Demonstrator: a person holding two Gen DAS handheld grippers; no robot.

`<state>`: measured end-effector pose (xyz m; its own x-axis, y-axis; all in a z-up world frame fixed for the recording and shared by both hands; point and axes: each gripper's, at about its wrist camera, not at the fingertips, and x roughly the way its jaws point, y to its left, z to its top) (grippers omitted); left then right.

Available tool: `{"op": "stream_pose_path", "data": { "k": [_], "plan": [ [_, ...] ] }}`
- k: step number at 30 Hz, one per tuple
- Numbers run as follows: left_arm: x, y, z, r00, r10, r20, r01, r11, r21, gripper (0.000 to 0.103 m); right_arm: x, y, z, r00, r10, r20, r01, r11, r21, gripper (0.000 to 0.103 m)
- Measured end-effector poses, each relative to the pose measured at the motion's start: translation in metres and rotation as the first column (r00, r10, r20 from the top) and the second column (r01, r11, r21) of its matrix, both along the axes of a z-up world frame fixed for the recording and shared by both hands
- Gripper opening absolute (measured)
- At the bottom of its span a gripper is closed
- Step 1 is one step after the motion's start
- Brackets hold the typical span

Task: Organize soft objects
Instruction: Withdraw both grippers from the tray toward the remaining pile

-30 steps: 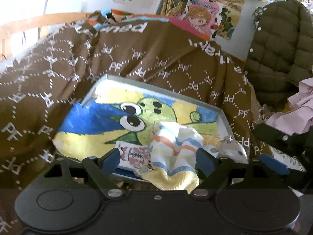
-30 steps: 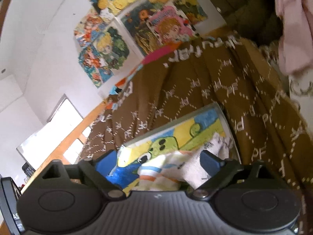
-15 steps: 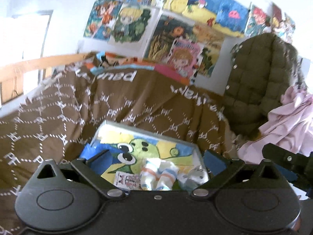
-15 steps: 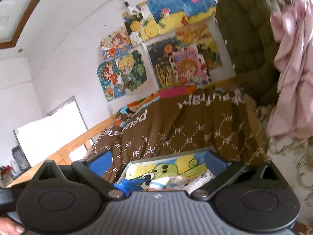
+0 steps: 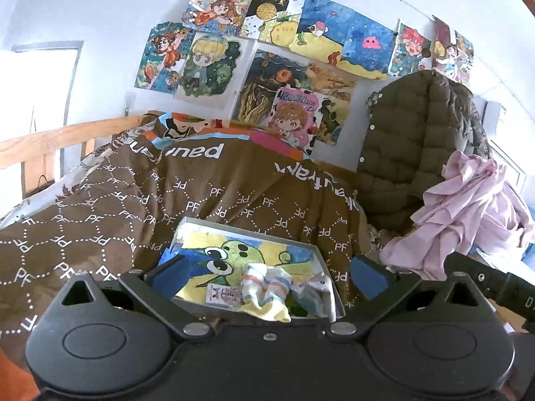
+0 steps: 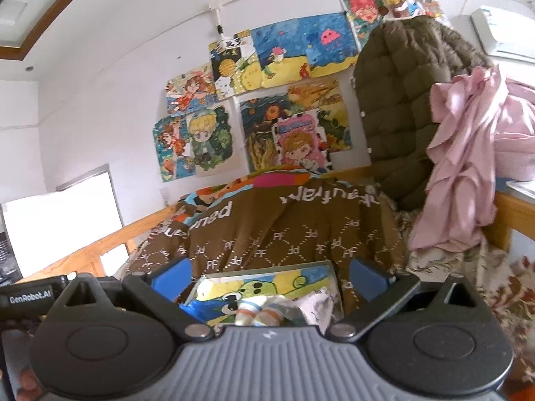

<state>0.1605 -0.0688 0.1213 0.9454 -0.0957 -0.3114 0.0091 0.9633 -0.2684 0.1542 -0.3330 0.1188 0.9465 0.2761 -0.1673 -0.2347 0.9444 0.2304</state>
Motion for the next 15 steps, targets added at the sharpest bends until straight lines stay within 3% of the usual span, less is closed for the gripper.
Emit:
{"op": "stream_pose_path", "data": {
  "k": [15],
  "plan": [
    [-0.054,-0.001,-0.037,0.997,-0.073,0.013,0.071,0.993,0.093,0.102,-0.076,0.018,-0.045,0.995,-0.097,0.036,0.099,0.993,-0.061,0.103]
  ]
}}
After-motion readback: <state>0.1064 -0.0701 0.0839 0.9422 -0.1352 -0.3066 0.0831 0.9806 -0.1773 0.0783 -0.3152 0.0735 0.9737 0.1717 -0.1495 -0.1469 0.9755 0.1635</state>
